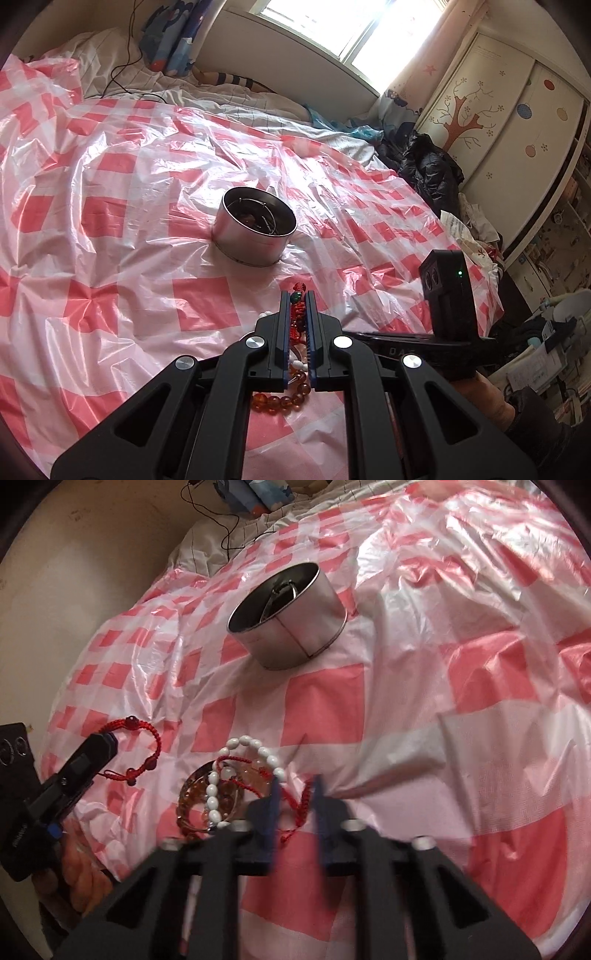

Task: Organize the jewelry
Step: 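Lift both held red bracelets and carry them over the steel tin, then open both tools over the steel tin to drop the red bracelets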

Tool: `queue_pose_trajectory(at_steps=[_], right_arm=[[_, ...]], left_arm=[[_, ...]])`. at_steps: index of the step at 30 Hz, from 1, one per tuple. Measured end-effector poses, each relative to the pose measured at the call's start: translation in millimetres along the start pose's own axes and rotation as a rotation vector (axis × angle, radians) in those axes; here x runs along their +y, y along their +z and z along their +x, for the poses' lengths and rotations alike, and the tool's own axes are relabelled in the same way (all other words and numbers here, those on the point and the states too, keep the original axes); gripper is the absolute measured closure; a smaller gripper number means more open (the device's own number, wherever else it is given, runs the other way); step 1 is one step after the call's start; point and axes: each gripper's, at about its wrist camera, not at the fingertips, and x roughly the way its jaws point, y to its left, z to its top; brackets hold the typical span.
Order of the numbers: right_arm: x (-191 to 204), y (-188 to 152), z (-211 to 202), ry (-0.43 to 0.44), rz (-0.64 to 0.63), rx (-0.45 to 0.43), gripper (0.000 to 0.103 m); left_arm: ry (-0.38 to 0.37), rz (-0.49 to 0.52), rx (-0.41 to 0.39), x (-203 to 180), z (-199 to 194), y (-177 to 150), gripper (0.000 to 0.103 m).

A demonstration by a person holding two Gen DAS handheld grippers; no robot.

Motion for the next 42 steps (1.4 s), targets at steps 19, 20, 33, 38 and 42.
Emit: queue_pose_trajectory(at_steps=[19, 20, 33, 38, 42], right_arm=[[-13.4, 14.6, -69.9, 0.395, 0.122, -0.257, 0.100], [-13.6, 18.1, -72.5, 0.402, 0.122, -0.263, 0.100], [-7.5, 65.7, -72.7, 0.415, 0.096, -0.311, 0.100], [-4.2, 91.0, -67.4, 0.428, 0.096, -0.334, 0.100], [-0.1, 111.1, -56.0, 0.422, 0.088, -0.336, 0.100]], left_arm=[[-0.015, -0.018, -0.019, 2.3, 7.1, 10.6, 0.096], [-0.015, -0.018, -0.022, 2.5, 8.5, 12.1, 0.096], [-0.046, -0.029, -0.054, 3.8, 50.2, 55.2, 0.096], [-0.068, -0.032, -0.063, 5.4, 66.3, 75.5, 0.096], [-0.053, -0.029, -0.044, 11.0, 90.4, 91.4, 0.096]])
